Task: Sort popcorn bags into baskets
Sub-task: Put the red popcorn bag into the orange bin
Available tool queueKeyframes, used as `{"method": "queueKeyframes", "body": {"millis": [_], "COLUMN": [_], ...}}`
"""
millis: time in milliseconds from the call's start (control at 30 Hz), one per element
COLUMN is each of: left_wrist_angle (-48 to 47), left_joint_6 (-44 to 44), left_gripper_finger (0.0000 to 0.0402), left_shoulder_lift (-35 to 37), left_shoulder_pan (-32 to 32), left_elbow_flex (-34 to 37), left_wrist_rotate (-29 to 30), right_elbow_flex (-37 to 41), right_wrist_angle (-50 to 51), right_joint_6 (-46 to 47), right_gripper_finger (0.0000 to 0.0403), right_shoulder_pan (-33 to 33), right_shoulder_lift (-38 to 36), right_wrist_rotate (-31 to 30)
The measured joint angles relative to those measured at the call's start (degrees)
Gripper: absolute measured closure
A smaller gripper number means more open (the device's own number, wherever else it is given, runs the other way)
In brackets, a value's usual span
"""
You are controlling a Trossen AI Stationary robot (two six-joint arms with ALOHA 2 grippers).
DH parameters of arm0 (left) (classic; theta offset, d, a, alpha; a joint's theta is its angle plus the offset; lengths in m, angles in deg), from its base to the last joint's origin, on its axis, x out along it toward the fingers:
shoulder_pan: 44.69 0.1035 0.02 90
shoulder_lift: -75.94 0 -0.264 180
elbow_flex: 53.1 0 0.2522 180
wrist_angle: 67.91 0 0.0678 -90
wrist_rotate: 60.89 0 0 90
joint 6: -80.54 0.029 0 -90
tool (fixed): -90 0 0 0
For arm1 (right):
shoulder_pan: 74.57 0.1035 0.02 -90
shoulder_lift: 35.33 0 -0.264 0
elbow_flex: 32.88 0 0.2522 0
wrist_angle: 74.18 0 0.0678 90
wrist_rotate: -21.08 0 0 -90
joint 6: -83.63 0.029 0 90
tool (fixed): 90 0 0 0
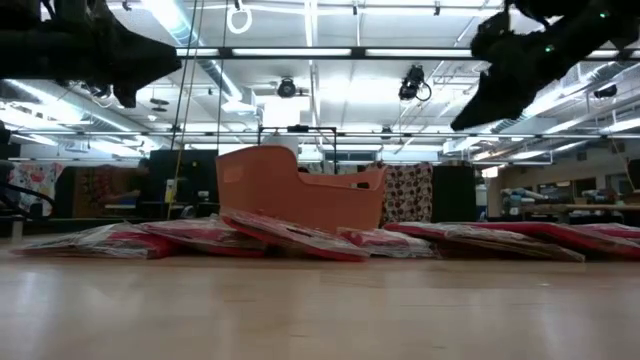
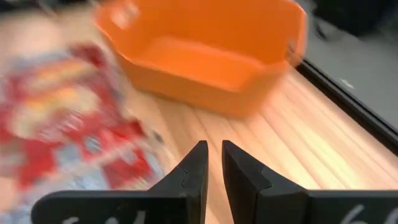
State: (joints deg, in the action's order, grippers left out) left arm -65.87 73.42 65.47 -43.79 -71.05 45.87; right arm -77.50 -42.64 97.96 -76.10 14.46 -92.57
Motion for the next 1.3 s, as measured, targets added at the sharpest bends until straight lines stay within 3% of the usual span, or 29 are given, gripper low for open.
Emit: {"method": "queueKeyframes", "body": {"millis": [267, 433, 600, 867, 1300], "left_wrist_angle": [4.84, 8.31, 8.65, 9.24, 9.29], "left_joint_6": [4.65, 9.55, 13.73, 18.79, 20.44], "left_gripper_finger": [0.0238, 0.0237, 0.0237, 0.0237, 0.0237], "left_shoulder_lift": [-2.42, -2.21, -2.24, -2.26, -2.26], "left_shoulder_pan": [0.00, 0.00, 0.00, 0.00, 0.00], "left_elbow_flex": [-0.02, -0.04, -0.04, -0.04, -0.04], "left_wrist_rotate": [-0.22, -0.24, -0.22, 0.06, 0.18], "right_elbow_flex": [-9.55, -11.50, -11.48, -16.31, -22.47], "right_wrist_angle": [22.55, 31.93, 35.80, 41.38, 44.66], "right_joint_6": [13.14, 19.44, 21.49, 26.45, 29.20], "right_gripper_finger": [0.0350, 0.0331, 0.0279, 0.0209, 0.0201], "right_shoulder_pan": [-2.70, -8.07, -12.93, -13.93, -14.04], "right_shoulder_lift": [10.93, 17.19, 24.06, 34.31, 49.16], "right_wrist_rotate": [-3.73, 0.86, 8.03, 6.64, 3.70]}}
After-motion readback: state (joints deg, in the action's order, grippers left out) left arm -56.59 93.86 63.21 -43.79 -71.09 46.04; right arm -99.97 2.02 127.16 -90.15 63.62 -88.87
